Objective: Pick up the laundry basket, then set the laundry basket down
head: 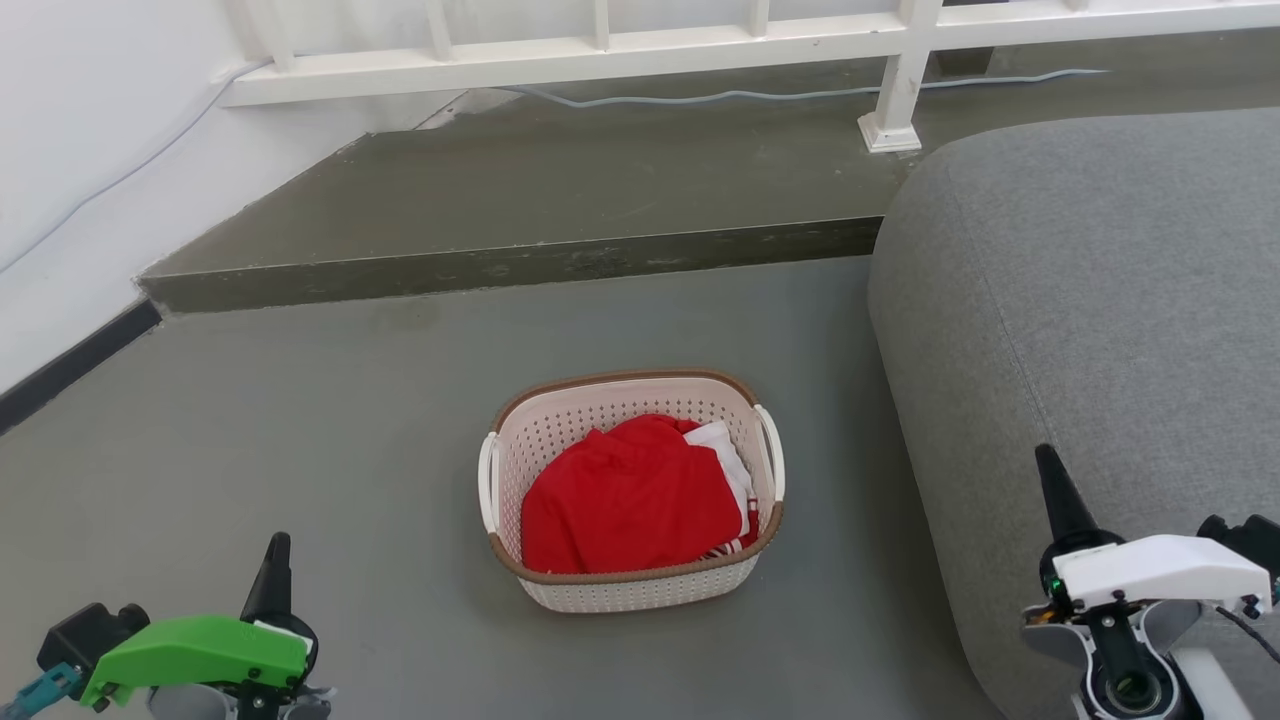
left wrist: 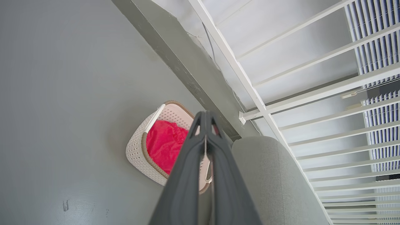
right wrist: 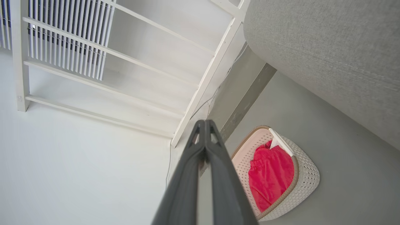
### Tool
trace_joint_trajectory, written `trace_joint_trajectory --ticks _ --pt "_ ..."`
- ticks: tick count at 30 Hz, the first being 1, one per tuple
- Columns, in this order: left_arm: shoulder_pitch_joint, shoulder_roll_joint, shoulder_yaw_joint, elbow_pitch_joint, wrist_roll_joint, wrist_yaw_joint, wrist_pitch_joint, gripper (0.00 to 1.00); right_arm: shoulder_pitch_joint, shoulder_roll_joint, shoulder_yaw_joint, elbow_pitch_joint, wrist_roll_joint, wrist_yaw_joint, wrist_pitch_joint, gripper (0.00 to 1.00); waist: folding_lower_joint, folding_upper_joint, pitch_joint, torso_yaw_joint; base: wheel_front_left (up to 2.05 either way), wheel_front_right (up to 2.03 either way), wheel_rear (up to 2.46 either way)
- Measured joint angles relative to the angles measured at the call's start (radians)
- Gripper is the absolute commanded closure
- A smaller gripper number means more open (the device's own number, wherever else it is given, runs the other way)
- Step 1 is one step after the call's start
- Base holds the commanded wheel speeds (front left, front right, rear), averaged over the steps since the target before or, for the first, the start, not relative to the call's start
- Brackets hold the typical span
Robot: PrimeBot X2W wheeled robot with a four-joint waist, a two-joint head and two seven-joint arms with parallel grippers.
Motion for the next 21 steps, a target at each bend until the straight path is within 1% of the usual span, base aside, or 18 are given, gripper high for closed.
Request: trace_joint_trajectory --ticks 3,6,7,21 --pt "-0.005 -0.001 0.007 -0.003 -0.041 -0.008 0.005 1.0 -0.003 -0.001 -0.007 0.005 0.041 0.009 0.007 1.0 0.0 0.0 0.0 0.0 0.0 0.0 0.0" --pt "-0.006 -0.001 0.012 -0.004 -0.06 -0.009 0.012 1.0 -0.004 -0.002 -0.012 0.007 0.064 0.013 0.011 1.0 0.0 0.0 -0.001 -0.001 0.0 0.0 0.0" --pt "-0.006 -0.001 0.017 -0.005 -0.082 -0.013 0.02 1.0 -0.006 -0.004 -0.017 0.009 0.092 0.016 0.019 1.0 0.0 0.0 -0.001 -0.001 0.0 0.0 0.0" --pt "-0.018 -0.005 0.046 -0.012 -0.247 -0.043 0.059 1.0 -0.03 -0.009 -0.054 0.028 0.268 0.051 0.05 1.0 0.0 0.0 -0.003 -0.003 0.0 0.0 0.0"
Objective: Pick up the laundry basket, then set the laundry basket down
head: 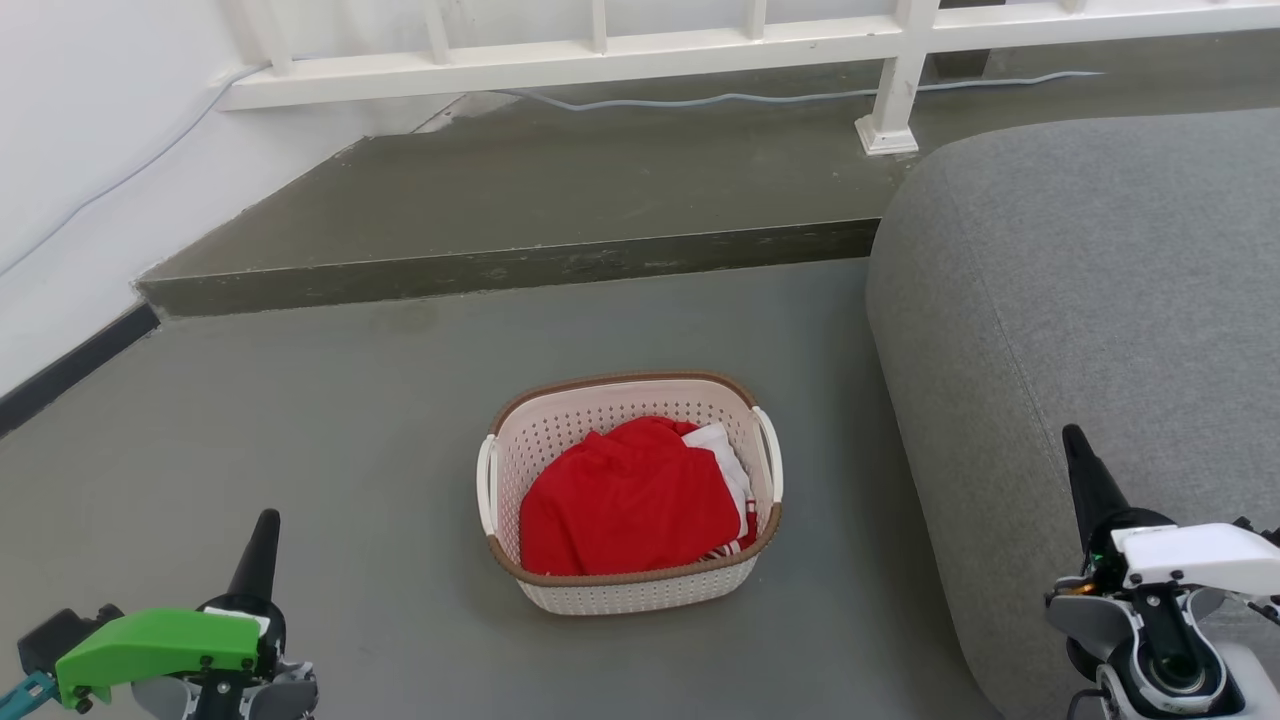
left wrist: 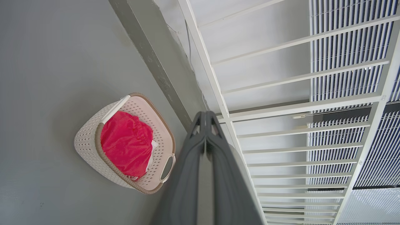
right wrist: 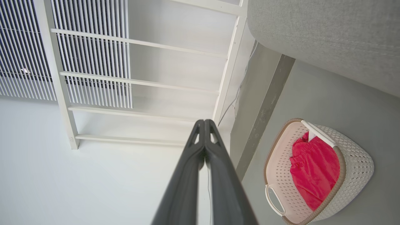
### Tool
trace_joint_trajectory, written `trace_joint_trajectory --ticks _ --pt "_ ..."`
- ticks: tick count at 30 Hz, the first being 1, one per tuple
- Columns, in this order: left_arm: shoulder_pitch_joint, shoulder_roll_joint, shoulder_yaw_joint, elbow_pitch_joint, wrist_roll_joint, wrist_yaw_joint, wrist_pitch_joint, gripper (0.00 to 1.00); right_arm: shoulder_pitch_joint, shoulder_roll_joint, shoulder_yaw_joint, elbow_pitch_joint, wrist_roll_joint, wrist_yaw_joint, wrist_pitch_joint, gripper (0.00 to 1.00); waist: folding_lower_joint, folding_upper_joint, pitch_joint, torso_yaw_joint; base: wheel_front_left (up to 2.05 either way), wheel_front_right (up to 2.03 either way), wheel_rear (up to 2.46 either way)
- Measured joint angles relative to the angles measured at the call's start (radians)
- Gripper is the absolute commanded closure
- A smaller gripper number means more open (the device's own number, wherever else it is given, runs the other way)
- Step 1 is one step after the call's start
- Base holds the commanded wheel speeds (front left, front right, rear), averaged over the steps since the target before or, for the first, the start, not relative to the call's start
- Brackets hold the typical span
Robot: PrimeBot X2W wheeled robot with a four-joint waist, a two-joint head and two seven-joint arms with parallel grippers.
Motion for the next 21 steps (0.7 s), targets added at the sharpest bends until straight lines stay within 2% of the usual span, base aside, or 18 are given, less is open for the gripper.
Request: trace_joint_trajectory --ticks 17,21 --pt "-0.019 -0.006 0.037 -0.005 -0.198 -0.031 0.049 1.0 -0.033 -0.01 -0.047 0.019 0.213 0.042 0.044 1.0 0.0 0.0 -0.003 -0.002 0.0 0.0 0.0" --pt "-0.02 -0.007 0.039 -0.006 -0.224 -0.032 0.054 1.0 -0.035 -0.012 -0.051 0.024 0.231 0.042 0.048 1.0 0.0 0.0 -0.003 -0.003 0.0 0.0 0.0"
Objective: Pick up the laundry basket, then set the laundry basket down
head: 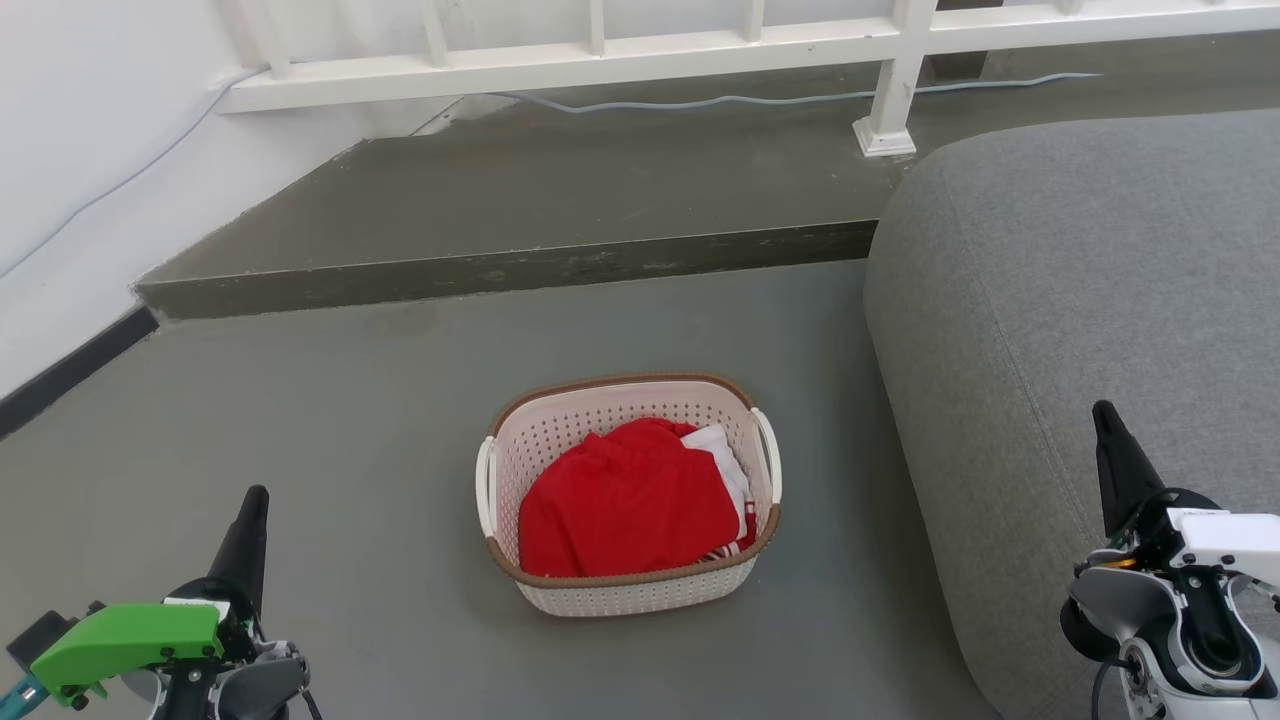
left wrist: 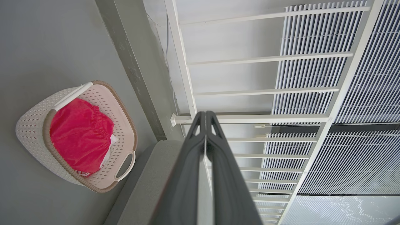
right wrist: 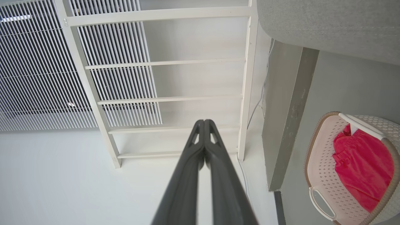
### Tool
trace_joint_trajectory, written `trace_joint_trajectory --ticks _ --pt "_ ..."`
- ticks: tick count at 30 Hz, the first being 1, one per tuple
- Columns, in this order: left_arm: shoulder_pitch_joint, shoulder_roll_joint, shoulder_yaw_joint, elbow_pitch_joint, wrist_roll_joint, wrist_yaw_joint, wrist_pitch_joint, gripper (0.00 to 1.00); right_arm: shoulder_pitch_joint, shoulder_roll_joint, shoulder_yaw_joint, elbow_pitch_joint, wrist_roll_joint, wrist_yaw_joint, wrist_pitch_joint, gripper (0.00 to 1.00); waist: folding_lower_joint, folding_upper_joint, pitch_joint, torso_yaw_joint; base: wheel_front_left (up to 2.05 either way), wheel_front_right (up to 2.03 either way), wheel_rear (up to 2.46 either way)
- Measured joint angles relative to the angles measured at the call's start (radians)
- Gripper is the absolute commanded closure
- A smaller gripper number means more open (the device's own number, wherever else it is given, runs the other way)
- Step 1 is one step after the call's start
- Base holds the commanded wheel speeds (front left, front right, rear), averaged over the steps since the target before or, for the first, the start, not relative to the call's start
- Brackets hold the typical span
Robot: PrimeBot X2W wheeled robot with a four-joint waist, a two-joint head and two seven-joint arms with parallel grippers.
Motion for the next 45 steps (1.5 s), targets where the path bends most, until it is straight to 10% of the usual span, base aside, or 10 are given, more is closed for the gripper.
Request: trace_joint_trajectory --ticks 45 --pt "0.0 0.0 -0.001 -0.003 0.0 0.0 -0.001 1.0 -0.015 0.0 -0.005 0.021 0.0 0.008 0.004 1.0 0.0 0.0 0.0 0.0 0.0 0.0 0.0"
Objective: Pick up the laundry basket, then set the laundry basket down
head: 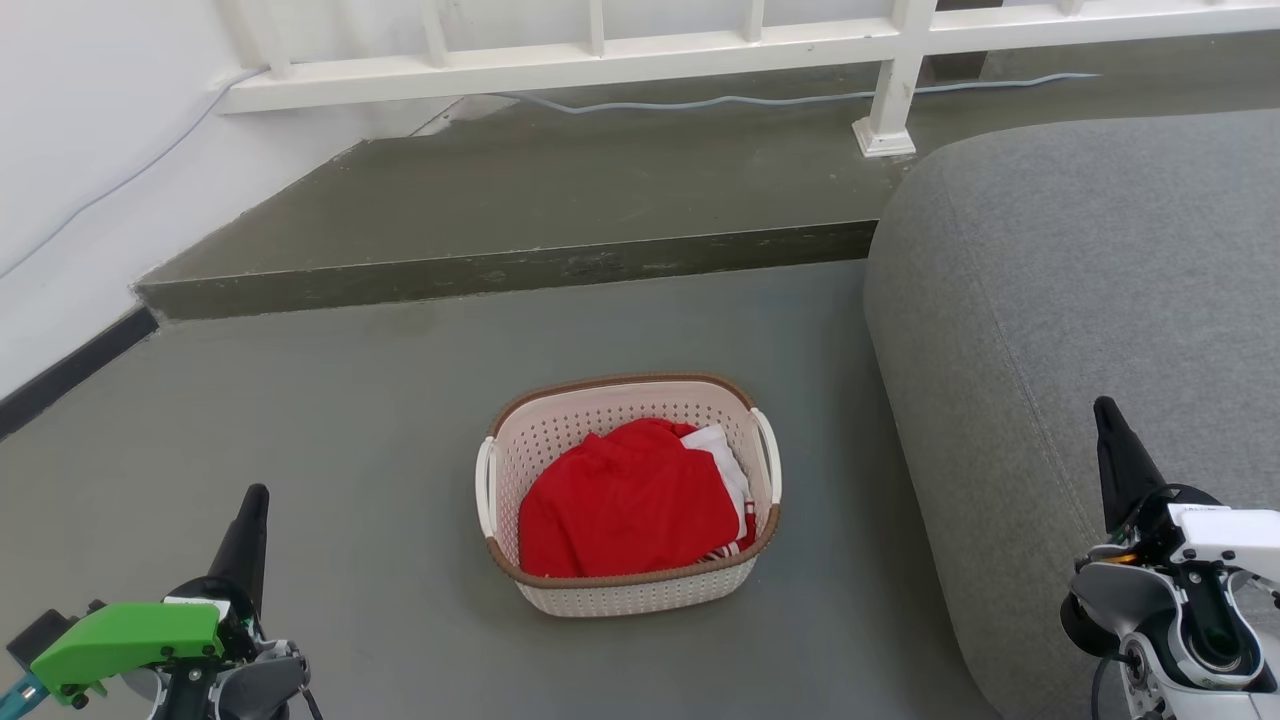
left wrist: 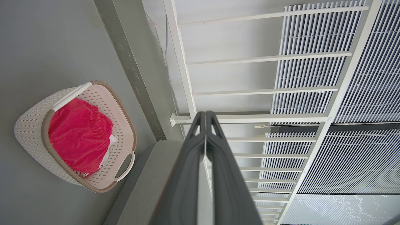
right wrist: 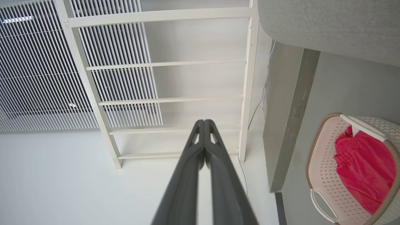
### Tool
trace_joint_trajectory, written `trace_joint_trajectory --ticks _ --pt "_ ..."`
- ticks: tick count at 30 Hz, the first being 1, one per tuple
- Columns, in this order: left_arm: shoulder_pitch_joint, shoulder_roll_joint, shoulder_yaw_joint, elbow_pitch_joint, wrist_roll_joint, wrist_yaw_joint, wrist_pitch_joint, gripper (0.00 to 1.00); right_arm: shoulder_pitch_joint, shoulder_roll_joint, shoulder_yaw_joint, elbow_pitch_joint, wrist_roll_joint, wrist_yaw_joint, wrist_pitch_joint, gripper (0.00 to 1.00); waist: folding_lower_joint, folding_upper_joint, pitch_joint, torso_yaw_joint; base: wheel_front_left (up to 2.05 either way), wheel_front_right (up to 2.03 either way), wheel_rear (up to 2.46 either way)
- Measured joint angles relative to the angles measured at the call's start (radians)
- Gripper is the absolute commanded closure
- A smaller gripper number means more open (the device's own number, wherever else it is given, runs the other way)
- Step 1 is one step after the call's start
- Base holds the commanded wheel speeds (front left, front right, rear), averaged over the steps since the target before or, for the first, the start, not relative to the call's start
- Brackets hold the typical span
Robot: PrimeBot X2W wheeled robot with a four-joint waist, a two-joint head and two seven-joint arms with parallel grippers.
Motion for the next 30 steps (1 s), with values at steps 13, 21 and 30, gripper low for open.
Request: trace_joint_trajectory --ticks 13,21,30 --pt "0.0 0.0 0.0 -0.001 0.0 0.0 0.0 1.0 0.0 0.0 -0.001 0.003 0.0 0.0 0.0 1.0 0.0 0.0 0.0 0.0 0.0 0.0 0.0" --pt "0.0 0.0 -0.001 -0.002 0.0 0.0 0.0 1.0 -0.001 0.0 -0.002 0.004 0.0 0.0 0.0 1.0 0.0 0.0 0.0 0.0 0.0 0.0 0.0" --pt "0.0 0.0 -0.001 -0.002 0.0 0.0 0.0 1.0 -0.001 0.0 -0.003 0.006 0.0 0.0 0.0 1.0 0.0 0.0 0.0 0.0 0.0 0.0 0.0"
